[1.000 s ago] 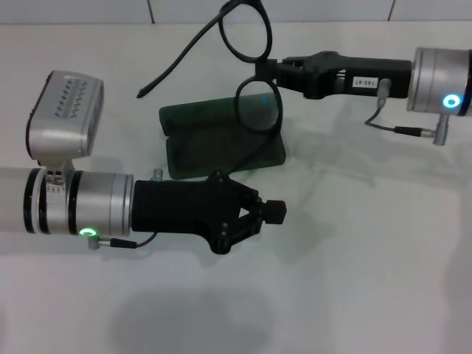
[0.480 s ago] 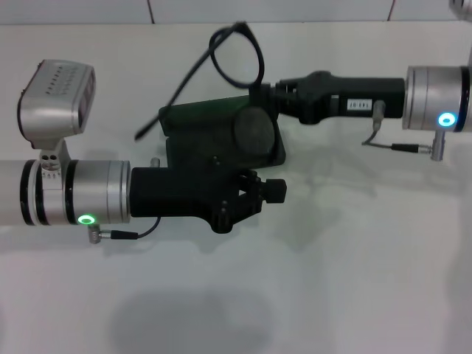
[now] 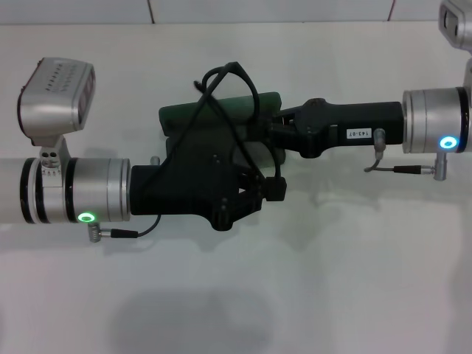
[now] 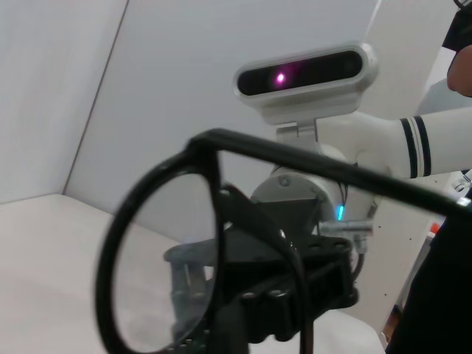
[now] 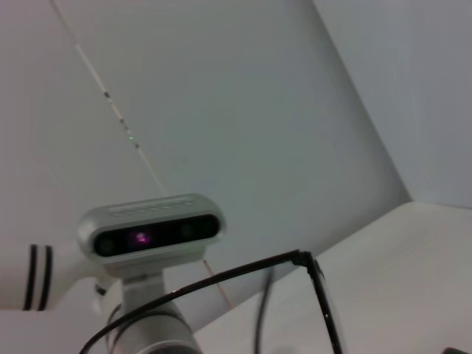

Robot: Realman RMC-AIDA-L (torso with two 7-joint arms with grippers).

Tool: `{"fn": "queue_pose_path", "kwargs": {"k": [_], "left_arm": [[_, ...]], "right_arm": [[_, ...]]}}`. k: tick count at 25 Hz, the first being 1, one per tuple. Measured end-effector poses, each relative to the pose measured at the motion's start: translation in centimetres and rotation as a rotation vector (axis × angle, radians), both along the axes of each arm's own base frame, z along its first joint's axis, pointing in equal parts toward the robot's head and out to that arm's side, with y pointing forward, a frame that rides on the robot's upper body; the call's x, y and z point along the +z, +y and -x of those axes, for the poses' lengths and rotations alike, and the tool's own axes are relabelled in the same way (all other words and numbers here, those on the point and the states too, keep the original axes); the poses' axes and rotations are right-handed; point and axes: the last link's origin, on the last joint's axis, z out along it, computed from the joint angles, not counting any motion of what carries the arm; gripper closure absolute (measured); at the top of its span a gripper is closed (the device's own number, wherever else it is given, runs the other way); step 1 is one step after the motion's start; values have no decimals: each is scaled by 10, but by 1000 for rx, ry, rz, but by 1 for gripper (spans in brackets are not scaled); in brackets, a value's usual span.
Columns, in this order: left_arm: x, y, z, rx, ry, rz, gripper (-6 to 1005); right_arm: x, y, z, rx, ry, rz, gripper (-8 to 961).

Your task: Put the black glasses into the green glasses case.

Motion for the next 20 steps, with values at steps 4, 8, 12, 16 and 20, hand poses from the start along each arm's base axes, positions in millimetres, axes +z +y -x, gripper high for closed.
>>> {"fn": "queue_pose_path", "kwargs": {"k": [4,8,12,16,20], "left_arm": [[0,0,0,7,0,4,1001],[0,0,0,9,-1,6,1001],[0,0,0,9,-1,7,1001],[2,-1,1,7,-3,6,1001],[6,-1,2,9,-14,2,1001]], "right_arm": [[1,-3,1,18,10,11,891],[1,-4,1,24,14,17,891],[2,-4,1,24,16,12,891],[8,0,-4,-5,30,-25,891],[25,5,-17,-28,42,-113,891]]}}
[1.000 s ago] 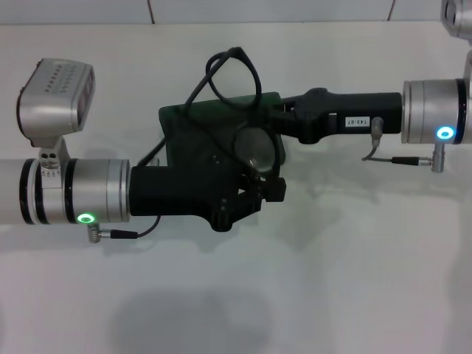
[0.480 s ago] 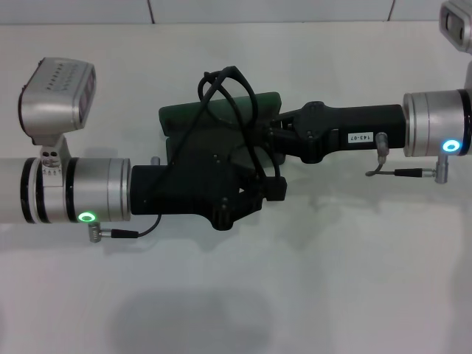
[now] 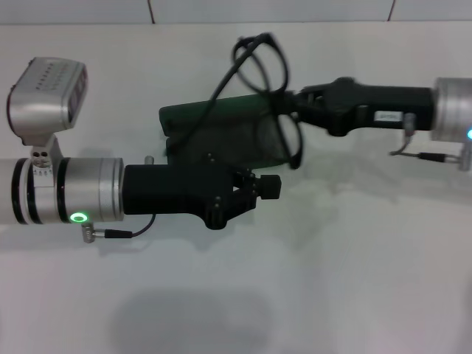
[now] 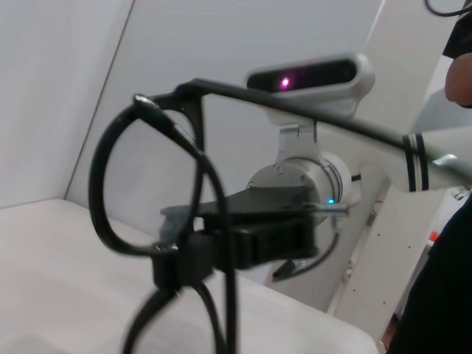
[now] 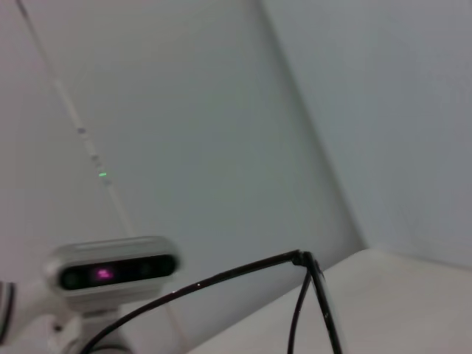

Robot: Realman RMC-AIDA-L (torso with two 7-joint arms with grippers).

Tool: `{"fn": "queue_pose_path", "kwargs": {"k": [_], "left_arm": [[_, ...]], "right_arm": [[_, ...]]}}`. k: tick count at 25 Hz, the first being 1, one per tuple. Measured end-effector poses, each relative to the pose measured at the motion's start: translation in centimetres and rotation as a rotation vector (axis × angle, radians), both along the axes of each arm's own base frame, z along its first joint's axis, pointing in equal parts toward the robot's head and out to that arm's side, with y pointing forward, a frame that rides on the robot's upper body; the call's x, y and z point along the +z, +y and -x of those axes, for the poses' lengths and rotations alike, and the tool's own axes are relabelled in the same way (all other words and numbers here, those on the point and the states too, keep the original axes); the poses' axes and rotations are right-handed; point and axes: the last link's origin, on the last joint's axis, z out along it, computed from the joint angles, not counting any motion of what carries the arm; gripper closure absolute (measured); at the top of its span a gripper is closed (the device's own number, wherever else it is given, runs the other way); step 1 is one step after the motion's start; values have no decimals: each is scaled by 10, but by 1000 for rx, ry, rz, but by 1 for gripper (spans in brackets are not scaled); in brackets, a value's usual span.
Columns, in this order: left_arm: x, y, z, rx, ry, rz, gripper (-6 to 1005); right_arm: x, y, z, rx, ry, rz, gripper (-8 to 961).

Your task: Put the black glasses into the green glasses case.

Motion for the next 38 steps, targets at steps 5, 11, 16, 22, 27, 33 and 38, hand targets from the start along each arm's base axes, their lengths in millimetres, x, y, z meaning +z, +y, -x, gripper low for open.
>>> {"fn": "queue_pose_path", "kwargs": {"k": [5,11,16,22,27,33,38], "left_arm": [[7,-2,2,-1,-22,-1,1001],[15,-6,0,-36,-59,14,1001],[19,-8,-4,-65,-92,2,1001],[22,-3,-10,-88,-120,-33,1001],[18,-3,-10,-89,-108,-28,1001],[12,-4,-8,-85,-81,-27,1001],[11,-4,-8,-81,-76,-30,1001]], "right_arm": [[30,3,-33,-68,-33,-129,891],[51,-4,-70,-132,-76,-182,891],[45,-14,-77,-90,-119,-156,892],[22,-14,-62,-13,-174,-111,892],[7,-7,-44,47,-190,-117,892],[1,-1,-28,87,-183,-111,891],[0,2,-20,106,-172,-111,891]]}}
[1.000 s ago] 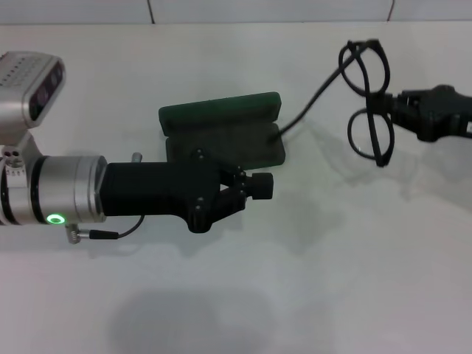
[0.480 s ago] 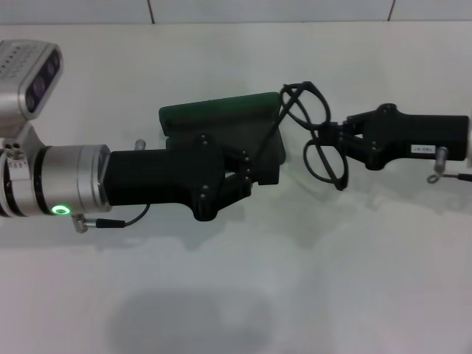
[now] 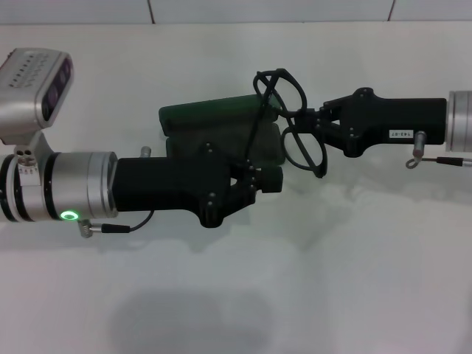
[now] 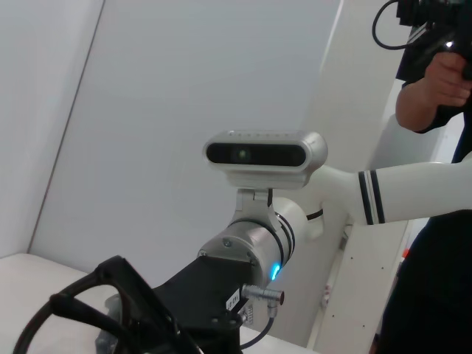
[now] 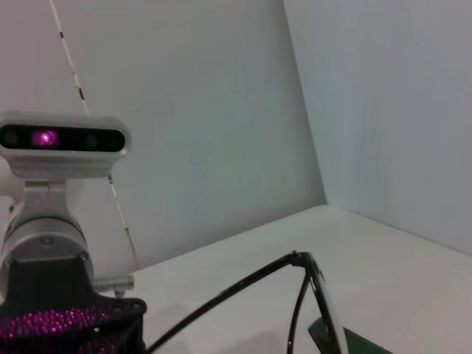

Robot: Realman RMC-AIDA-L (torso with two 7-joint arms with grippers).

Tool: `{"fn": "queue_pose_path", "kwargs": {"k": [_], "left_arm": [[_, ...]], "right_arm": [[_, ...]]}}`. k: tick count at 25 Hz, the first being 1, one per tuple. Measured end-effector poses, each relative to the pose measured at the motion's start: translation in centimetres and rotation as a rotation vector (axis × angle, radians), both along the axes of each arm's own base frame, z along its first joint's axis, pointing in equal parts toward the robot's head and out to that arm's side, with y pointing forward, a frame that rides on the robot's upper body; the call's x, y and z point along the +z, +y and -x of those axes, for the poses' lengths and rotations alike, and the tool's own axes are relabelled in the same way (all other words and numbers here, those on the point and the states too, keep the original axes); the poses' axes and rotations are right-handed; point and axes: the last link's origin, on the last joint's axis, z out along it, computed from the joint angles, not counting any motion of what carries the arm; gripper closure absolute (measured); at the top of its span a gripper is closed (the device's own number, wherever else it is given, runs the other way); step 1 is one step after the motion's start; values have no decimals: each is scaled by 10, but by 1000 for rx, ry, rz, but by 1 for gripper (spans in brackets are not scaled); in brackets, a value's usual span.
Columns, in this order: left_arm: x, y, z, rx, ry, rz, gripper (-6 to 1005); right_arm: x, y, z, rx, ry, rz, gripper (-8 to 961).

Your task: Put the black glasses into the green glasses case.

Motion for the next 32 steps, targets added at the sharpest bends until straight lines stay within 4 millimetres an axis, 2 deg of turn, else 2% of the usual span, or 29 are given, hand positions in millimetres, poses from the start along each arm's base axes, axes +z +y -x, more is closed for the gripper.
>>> {"fn": "queue_pose_path", "kwargs": {"k": [23,32], "left_arm": [[-10,2,-11,-6,-12,13,1001],[-9,3,-12,-5,-18,11,1001]], "right_arm": [[-13,-8,40,154,56,85,891],[-15,-11,47,190,61,113,891]]}}
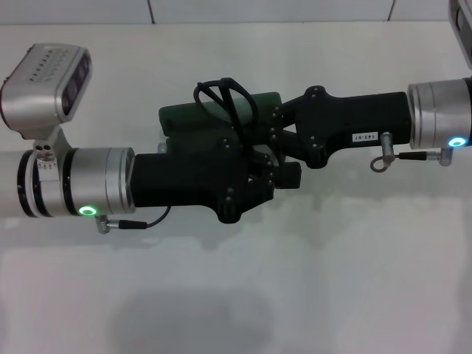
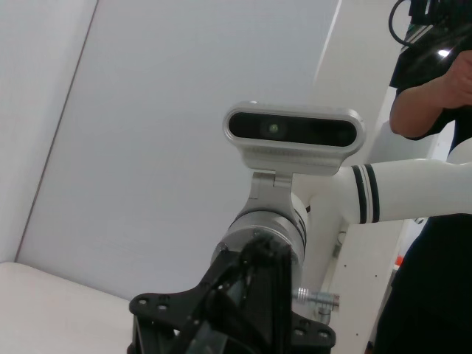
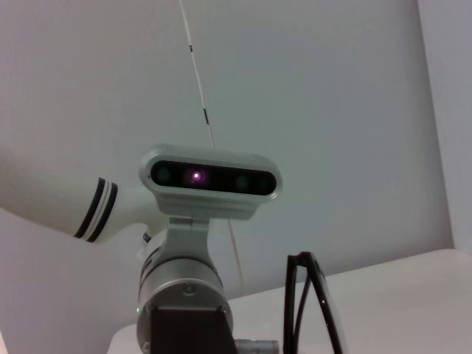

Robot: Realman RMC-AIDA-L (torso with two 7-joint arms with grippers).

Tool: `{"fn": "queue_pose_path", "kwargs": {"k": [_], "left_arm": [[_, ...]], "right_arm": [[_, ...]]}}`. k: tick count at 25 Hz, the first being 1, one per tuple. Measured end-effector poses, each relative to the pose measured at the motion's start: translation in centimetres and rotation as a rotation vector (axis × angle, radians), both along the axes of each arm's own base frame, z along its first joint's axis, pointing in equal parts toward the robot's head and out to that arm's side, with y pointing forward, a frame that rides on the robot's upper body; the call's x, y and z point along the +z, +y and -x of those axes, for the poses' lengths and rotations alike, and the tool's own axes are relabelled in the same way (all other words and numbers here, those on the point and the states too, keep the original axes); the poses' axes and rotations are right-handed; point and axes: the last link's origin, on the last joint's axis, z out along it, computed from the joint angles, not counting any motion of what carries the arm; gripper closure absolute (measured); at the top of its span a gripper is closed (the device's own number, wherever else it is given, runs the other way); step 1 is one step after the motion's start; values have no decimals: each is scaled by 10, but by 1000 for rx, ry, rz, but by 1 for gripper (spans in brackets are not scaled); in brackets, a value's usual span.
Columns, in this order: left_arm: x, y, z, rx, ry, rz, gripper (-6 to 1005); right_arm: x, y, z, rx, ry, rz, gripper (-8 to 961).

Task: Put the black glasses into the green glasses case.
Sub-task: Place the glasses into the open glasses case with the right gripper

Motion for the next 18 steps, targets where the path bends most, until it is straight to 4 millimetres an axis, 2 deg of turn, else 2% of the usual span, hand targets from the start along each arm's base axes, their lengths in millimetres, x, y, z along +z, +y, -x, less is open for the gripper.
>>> {"fn": "queue_pose_path", "kwargs": {"k": [18], "left_arm": [[1,0,2,4,2,-2,1001]], "right_arm": [[0,1,-1,-7,-4,-10,892]]}}
